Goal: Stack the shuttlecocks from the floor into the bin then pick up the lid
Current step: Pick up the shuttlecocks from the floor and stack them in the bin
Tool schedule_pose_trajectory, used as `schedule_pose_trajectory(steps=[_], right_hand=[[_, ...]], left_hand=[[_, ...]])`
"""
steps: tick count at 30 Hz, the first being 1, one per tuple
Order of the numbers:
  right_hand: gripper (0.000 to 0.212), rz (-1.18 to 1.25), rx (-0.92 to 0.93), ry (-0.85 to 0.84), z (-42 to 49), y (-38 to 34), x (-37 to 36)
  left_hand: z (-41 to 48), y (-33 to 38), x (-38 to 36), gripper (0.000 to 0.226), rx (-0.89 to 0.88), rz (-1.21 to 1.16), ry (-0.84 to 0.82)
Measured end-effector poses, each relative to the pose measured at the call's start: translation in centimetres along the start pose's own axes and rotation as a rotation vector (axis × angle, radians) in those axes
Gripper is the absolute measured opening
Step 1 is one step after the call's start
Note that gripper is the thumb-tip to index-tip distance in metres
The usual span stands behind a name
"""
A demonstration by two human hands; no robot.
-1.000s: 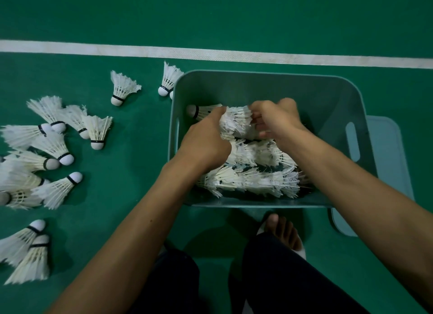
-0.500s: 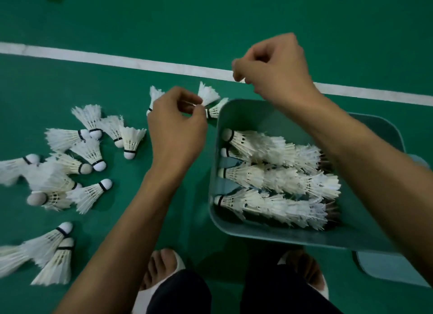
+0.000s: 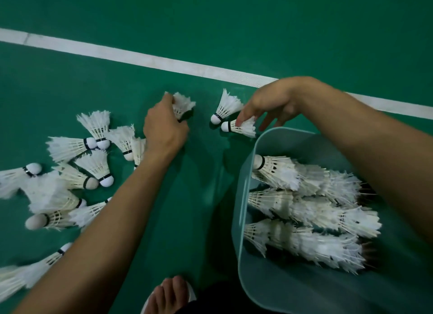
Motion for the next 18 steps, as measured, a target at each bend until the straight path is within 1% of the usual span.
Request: schedule_pose_trajectory(steps=[2, 4, 6, 8, 10, 11, 12, 13, 14, 16, 18], right_hand=[[0.030, 0.020, 0.002, -0.005, -0.1, 0.1, 0.1], [0.021, 0.043, 0.011, 0.072, -0.6, 0.2, 1.1], [0.016, 0.094, 0.038, 0.225, -1.4, 0.3, 3.0], [0.018, 0.181, 0.077, 0.421, -2.8, 0.7, 5.2], [0.027, 0.339, 0.116, 0.588, -4.4, 1.5, 7.1], [0.031, 0.435, 0.139, 0.651, -5.4, 2.0, 7.8], [0.035, 0.521, 0.162, 0.715, -6.5, 2.5, 8.4], [0.037, 0.590, 0.184, 0.781, -7.8, 3.0, 8.9], [0.036, 0.644, 0.208, 0.845, -9.1, 3.6, 9.3], [0.026, 0.733, 0.286, 0.940, -12.4, 4.8, 9.6], [0.004, 0.818, 0.351, 1.023, -15.7, 6.7, 9.4]], left_hand=[[0.0, 0.0, 0.3, 0.035, 0.044, -0.042, 0.076], [-0.2, 0.4, 0.1, 0.031, 0.099, -0.183, 0.155], [-0.4, 2.4, -1.1, 0.029, 0.055, -0.392, 0.120], [-0.7, 5.4, -2.5, 0.039, -0.069, -0.491, 0.036], [-1.4, 7.9, -4.4, 0.061, -0.152, -0.439, -0.060], [-2.0, 8.7, -5.3, 0.067, -0.177, -0.370, -0.084], [-2.5, 9.0, -6.1, 0.066, -0.192, -0.302, -0.075], [-3.0, 9.1, -6.3, 0.060, -0.187, -0.269, -0.038], [-3.3, 9.0, -6.1, 0.054, -0.155, -0.278, -0.002], [-3.6, 8.8, -4.7, 0.055, -0.087, -0.349, 0.047], [-3.9, 9.5, -1.9, 0.063, -0.074, -0.462, 0.080]])
Point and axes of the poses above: each hand's wrist, its own z-axis towards the middle knuckle, its own x-axis out of the back of the hand, y = z × x, the point moved 7 cm from there along z, towards the middle knuckle, and after that the axes turned 11 degrees about y, right-handed, at the moved point
